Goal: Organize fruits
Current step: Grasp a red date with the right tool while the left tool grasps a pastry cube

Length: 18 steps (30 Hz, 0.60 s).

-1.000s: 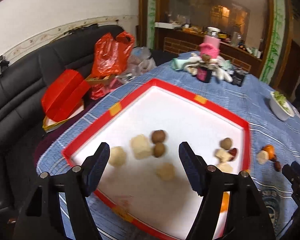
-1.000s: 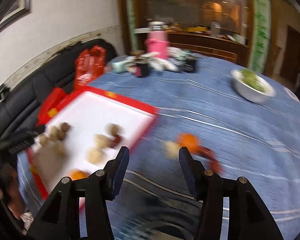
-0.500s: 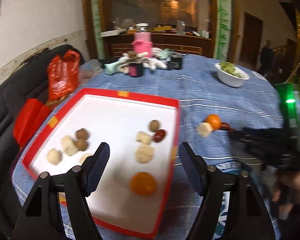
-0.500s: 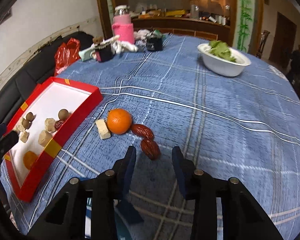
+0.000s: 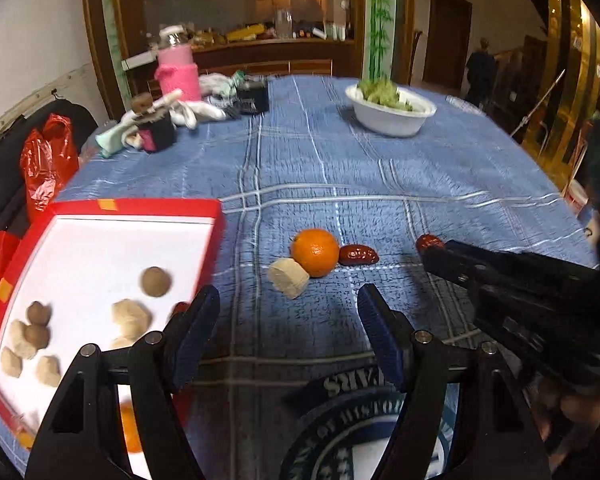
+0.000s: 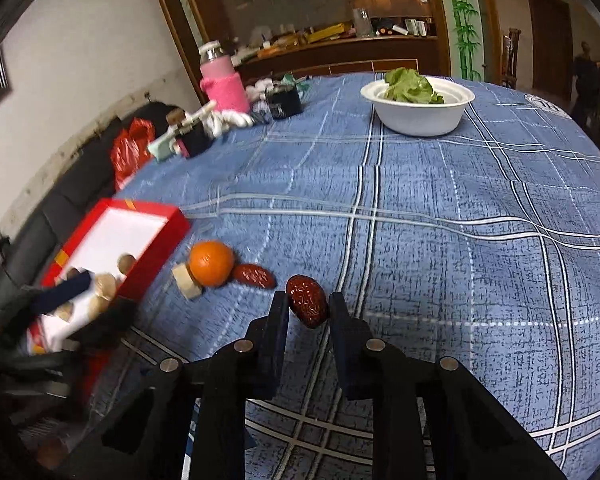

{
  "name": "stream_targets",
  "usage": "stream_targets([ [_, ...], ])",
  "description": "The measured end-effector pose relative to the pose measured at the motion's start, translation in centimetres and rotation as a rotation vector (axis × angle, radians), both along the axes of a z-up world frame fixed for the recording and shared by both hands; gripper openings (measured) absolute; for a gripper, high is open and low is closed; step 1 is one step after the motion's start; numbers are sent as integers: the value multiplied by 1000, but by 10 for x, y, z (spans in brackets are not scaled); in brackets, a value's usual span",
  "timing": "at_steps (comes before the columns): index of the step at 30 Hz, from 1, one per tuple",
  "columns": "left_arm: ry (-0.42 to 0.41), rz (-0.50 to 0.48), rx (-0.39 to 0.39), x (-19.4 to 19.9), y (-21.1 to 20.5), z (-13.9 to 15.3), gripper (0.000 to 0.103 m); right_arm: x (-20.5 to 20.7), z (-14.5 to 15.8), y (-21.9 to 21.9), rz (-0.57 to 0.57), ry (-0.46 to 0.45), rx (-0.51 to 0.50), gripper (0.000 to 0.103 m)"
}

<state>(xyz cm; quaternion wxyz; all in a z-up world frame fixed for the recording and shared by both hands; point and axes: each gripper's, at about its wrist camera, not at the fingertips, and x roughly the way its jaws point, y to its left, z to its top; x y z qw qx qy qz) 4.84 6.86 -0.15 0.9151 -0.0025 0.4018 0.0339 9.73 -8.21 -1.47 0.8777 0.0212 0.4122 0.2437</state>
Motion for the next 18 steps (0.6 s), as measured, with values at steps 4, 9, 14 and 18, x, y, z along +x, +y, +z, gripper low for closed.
stream_targets([
  [4, 45, 5, 8, 18, -3, -14, 71, 0, 2, -2, 15, 4, 29, 21],
  [9, 78, 30, 2, 30, 1, -26, 56, -4, 8, -4, 22, -6, 60, 21],
  [14, 87, 58, 5, 30, 3, -30, 32, -6, 9, -4, 29, -10, 66, 21],
  [18, 75, 58, 12, 25, 3, -26, 23, -4, 7, -4, 23, -5, 60, 21],
])
